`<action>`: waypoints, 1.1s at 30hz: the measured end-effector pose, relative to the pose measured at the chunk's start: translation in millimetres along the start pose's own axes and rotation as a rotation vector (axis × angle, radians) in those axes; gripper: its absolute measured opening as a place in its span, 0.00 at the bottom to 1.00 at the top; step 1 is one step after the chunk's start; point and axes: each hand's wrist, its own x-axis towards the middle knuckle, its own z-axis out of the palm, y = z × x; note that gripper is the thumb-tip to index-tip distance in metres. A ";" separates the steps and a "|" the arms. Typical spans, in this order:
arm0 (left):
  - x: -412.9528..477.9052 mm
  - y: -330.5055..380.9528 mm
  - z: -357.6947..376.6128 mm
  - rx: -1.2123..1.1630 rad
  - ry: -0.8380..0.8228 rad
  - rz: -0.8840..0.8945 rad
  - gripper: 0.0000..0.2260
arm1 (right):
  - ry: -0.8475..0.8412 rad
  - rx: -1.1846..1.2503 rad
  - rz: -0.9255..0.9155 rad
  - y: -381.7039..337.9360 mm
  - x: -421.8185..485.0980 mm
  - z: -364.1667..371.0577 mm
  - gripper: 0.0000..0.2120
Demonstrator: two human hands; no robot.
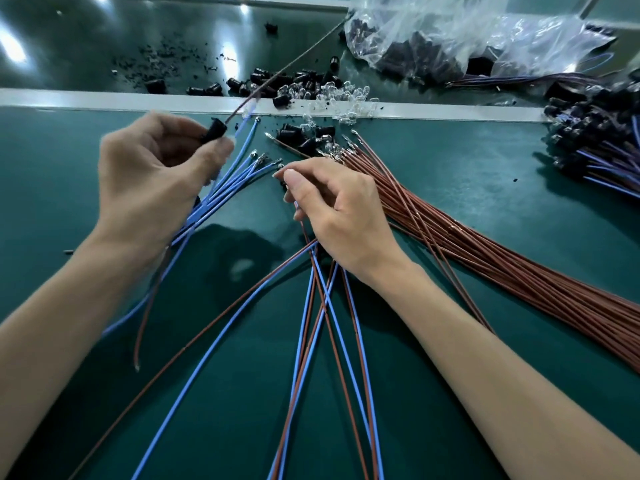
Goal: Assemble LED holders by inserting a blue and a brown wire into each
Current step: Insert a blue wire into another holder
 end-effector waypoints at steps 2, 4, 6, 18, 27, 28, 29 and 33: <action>-7.3 3.2 8.4 -0.094 -0.078 -0.038 0.07 | -0.023 0.008 -0.002 -1.1 -1.1 0.5 0.09; -16.3 5.4 16.6 -0.155 -0.177 -0.068 0.08 | -0.043 0.006 -0.011 -2.3 -2.3 0.7 0.08; -22.3 7.0 20.0 -0.222 -0.254 -0.087 0.09 | -0.047 0.000 -0.011 -2.8 -2.8 0.7 0.07; -21.5 4.3 15.5 -0.359 -0.472 -0.265 0.08 | 0.018 0.336 0.196 2.3 3.4 -4.2 0.08; -14.9 4.2 -1.9 -0.261 -0.777 -0.161 0.15 | 0.373 0.632 0.266 6.5 14.6 -8.7 0.08; -16.1 4.0 -1.1 -0.248 -0.774 -0.161 0.16 | 0.367 0.654 0.267 6.4 14.2 -9.5 0.07; -17.1 4.0 0.2 -0.247 -0.766 -0.163 0.17 | 0.321 0.652 0.255 5.6 13.0 -9.5 0.06; -19.6 4.8 5.7 -0.261 -0.713 -0.169 0.17 | 0.059 0.416 0.151 1.5 3.2 -3.1 0.05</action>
